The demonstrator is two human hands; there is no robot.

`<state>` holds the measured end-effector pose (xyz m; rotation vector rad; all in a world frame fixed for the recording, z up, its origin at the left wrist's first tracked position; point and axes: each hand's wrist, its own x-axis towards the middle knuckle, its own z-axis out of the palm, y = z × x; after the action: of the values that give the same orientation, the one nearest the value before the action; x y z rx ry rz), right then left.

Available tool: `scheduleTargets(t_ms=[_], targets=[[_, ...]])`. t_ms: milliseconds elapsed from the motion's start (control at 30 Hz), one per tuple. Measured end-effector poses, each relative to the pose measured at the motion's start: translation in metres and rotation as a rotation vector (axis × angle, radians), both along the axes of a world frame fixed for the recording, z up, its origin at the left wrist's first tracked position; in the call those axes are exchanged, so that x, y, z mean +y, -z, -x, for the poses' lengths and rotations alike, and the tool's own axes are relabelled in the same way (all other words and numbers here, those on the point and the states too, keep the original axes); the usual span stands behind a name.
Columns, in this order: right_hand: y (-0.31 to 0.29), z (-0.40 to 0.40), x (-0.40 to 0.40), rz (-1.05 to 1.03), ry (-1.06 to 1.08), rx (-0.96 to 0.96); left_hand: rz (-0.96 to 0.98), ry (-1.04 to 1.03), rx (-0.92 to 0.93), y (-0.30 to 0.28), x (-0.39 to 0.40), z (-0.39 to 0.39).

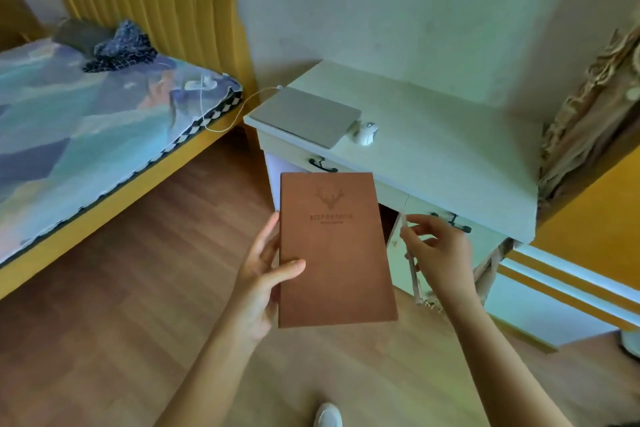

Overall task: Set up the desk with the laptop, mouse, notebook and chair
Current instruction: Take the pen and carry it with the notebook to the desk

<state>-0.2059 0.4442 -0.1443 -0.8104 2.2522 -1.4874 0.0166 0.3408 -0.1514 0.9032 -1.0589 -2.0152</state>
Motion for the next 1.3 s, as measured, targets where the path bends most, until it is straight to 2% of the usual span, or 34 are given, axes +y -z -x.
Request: scheduleTargets(t_ms=[300,567,800,967,1300], targets=[[0.018,0.145,-0.129,-0.023,0.194,-0.023,0.007,0.211,-0.007,0.03,-0.17,0.175],[0.059,0.269,-0.213,-0.1,0.403,-0.053,-0.067,0.452,-0.093,0.075,-0.279,0.338],[0.108,0.357,-0.231,-0.261,0.521,-0.061,-0.184,0.575,-0.182,0.128,-0.316,0.443],[0.152,0.4,-0.241,-0.338,0.548,-0.068,-0.22,0.581,-0.218,0.168,-0.328,0.495],[0.199,0.433,-0.254,-0.444,0.542,-0.019,-0.181,0.529,-0.305,0.197,-0.334,0.523]])
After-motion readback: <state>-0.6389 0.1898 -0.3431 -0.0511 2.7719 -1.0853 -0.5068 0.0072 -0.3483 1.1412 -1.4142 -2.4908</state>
